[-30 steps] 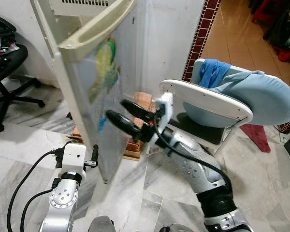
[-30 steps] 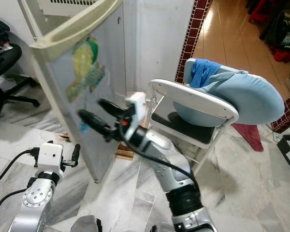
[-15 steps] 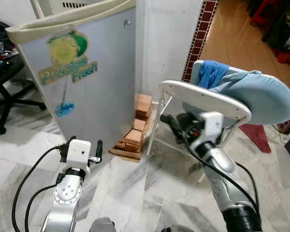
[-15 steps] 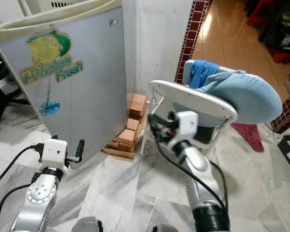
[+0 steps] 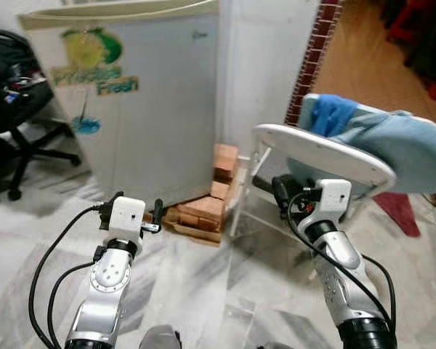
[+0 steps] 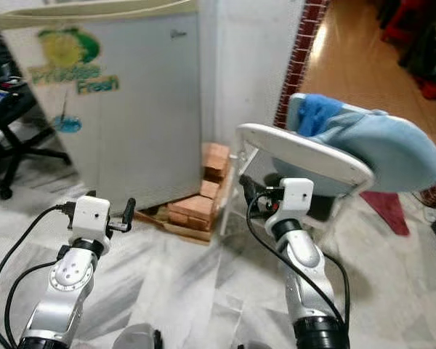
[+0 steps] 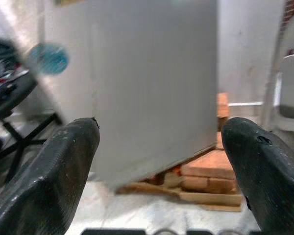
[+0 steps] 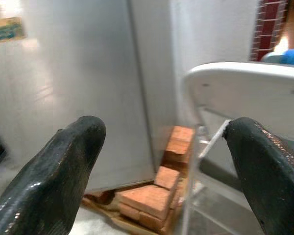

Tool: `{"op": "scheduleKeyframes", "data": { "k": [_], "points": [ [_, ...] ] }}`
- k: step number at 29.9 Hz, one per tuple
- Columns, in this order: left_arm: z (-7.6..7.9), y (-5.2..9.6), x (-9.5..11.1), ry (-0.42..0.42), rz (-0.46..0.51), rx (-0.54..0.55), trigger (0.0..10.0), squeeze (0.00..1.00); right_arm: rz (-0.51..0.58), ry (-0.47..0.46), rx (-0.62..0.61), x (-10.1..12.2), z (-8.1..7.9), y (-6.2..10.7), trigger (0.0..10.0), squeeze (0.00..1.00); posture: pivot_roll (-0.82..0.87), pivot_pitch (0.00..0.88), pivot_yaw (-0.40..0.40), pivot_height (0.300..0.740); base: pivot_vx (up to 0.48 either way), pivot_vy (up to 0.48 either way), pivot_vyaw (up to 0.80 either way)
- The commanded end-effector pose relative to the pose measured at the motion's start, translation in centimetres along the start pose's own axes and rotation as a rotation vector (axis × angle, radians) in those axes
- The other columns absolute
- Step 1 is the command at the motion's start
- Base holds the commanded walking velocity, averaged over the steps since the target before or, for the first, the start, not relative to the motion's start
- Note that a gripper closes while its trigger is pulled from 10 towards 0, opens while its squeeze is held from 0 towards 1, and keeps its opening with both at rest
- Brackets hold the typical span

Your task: Restocking fridge

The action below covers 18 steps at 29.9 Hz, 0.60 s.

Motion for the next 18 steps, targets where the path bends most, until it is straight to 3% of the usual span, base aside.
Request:
{"op": "scheduleKeyframes", "data": {
  "k": [1,18],
  "points": [
    [0.00,-0.05,-0.18,-0.010,-0.010,-0.002,10.0,0.00,0.005,0.003,-0.003,0.10,0.04,-0.05,10.0,0.00,0.01,0.000,-0.001,0.740,0.000,0.469,0.00],
    [0.00,-0.05,-0.18,-0.010,-0.010,-0.002,10.0,0.00,0.005,0.003,-0.003,0.10,0.04,-0.05,10.0,0.00,0.01,0.000,-0.001,0.740,0.000,0.469,0.00]
  ]
}}
Point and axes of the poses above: a point about 5 cm out from each wrist's last joint towards the gripper, its own y axis pointing back from the gripper into the wrist, its own x axis along the axis of the wrist's last joint, z = x × y, the point moved 6 cm from there along -y, pointing out of the wrist towards the gripper, and after that the axes turned 9 degrees about -y, right-handed, at the moved point
